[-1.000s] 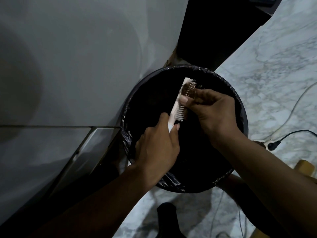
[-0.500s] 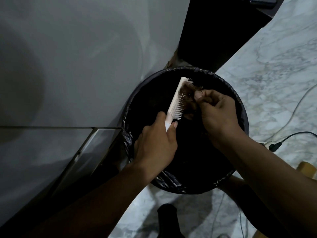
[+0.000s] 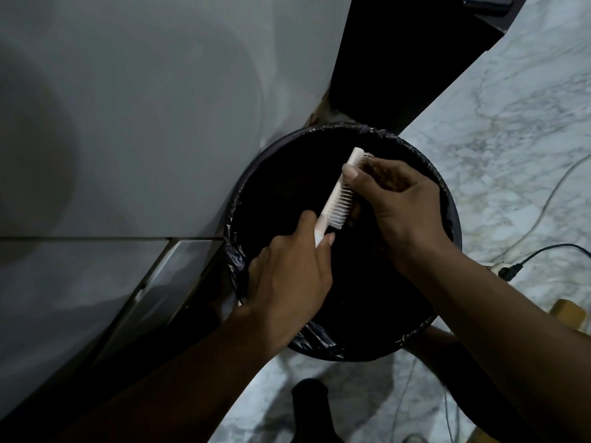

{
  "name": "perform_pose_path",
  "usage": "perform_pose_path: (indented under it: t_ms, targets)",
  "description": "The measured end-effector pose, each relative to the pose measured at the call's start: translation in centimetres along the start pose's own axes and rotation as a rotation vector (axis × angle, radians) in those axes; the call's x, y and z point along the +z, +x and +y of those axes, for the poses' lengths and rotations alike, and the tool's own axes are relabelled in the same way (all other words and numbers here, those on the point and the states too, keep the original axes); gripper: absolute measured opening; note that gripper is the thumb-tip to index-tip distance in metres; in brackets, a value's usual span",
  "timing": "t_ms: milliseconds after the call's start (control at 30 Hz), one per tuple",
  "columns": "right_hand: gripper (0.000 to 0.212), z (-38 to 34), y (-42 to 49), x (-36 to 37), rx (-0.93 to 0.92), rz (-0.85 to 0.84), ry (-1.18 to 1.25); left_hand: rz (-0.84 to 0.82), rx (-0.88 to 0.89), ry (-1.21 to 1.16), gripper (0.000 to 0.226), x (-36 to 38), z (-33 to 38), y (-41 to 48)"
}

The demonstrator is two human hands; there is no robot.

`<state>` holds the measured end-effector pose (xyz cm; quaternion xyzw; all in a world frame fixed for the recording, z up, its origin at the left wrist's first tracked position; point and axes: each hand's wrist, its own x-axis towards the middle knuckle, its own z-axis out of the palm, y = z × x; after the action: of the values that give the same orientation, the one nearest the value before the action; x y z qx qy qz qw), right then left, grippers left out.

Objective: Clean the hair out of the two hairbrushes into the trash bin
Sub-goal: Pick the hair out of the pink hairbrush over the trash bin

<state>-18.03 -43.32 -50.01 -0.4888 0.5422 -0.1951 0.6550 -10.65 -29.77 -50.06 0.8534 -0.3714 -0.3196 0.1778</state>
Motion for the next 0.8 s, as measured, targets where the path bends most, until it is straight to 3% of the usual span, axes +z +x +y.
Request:
perform_pose_path:
  t_ms: [233,433,633,800]
  targets:
    - [0.014,-0.2,0.3,0.0,-0.006,0.057,-0.047,-0.023,-0.046,-0.018,0.029,-0.1,0.3,-0.1]
    - [0.008,-0.1,0.5,0.0,-0.015,0.065,-0.081,-0.020,-0.061,-0.096,0.021,-0.1,0.0,0.3]
    - [0.019,0.6,1.0,-0.1,0.054,0.079,-0.024,0.009,-0.087,-0.183,0.023,0.3,-0.9,0.9]
    - [0.027,0.4,0.5,-0.1,0.019,-0.044,-0.034,0.028,-0.099,-0.219,0.023,0.3,-1.1,1.0]
